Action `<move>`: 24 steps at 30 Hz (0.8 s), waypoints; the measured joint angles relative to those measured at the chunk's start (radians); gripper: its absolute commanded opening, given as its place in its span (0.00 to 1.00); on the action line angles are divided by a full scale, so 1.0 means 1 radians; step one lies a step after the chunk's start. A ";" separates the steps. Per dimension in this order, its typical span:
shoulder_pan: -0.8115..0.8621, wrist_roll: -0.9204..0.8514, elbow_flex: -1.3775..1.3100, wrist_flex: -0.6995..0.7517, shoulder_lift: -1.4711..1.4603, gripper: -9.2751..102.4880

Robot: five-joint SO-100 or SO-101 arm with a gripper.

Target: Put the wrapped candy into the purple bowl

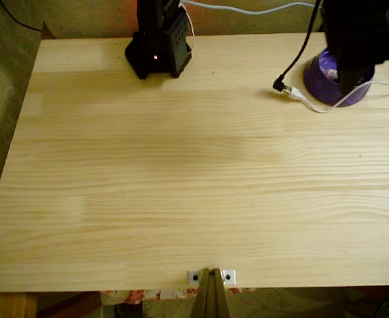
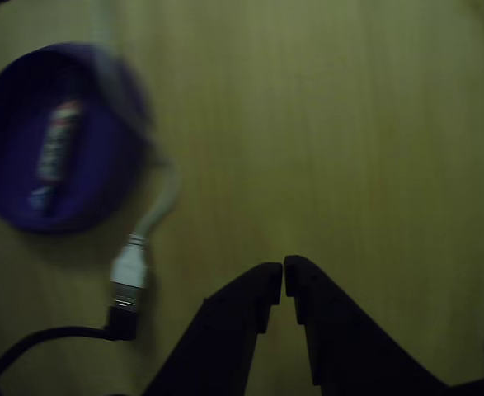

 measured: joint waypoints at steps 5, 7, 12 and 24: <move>0.209 0.006 0.069 -0.041 0.127 0.06; 0.285 0.021 0.114 -0.064 0.169 0.06; 0.482 0.077 0.267 -0.137 0.290 0.06; 0.913 0.094 0.859 -0.555 0.675 0.06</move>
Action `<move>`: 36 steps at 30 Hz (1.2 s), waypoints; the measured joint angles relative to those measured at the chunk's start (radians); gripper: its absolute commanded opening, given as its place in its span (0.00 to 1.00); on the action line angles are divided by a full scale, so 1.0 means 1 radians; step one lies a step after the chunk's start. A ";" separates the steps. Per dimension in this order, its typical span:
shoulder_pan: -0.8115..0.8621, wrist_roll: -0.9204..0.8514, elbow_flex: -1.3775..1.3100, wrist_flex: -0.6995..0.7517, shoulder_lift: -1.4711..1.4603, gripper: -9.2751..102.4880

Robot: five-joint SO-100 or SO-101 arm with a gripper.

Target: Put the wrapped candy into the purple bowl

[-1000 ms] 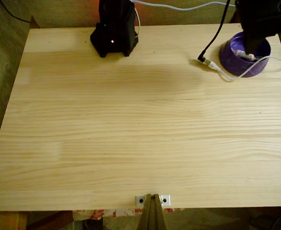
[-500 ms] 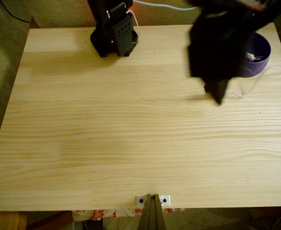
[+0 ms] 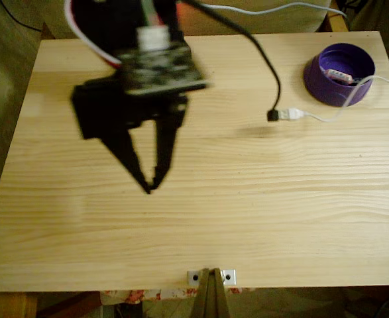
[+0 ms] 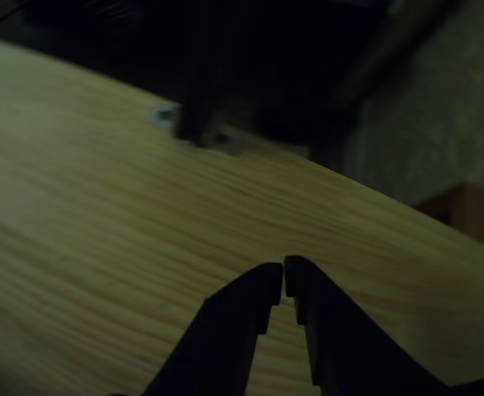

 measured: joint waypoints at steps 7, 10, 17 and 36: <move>0.137 0.167 0.192 -0.081 0.094 0.06; 0.189 0.218 0.279 -0.127 0.133 0.06; 0.256 0.339 0.525 -0.202 0.278 0.07; 0.238 0.423 0.925 0.008 0.980 0.07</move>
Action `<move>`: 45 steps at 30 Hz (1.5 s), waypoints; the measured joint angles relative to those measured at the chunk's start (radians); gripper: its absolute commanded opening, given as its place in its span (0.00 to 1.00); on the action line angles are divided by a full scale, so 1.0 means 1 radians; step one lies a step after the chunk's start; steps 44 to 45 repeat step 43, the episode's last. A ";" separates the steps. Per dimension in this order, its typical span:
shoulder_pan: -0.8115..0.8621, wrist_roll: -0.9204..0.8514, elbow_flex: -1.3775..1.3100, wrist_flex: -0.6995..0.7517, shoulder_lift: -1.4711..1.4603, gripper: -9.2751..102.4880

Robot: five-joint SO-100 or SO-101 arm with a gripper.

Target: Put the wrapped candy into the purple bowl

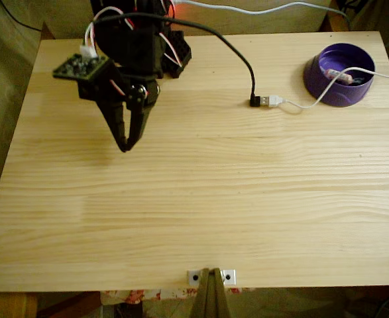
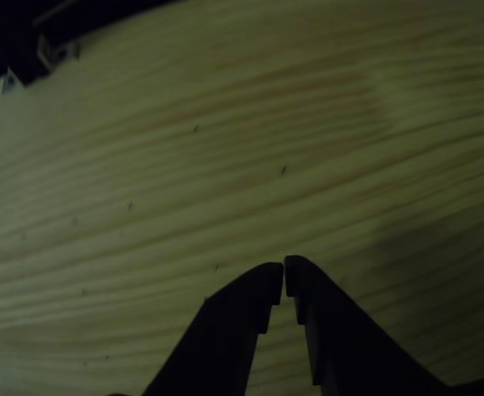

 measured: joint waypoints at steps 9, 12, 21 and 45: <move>0.008 0.011 0.000 0.005 0.025 0.07; 0.008 0.011 0.000 0.005 0.025 0.07; 0.008 0.011 0.000 0.005 0.025 0.07; 0.008 0.011 0.000 0.005 0.025 0.07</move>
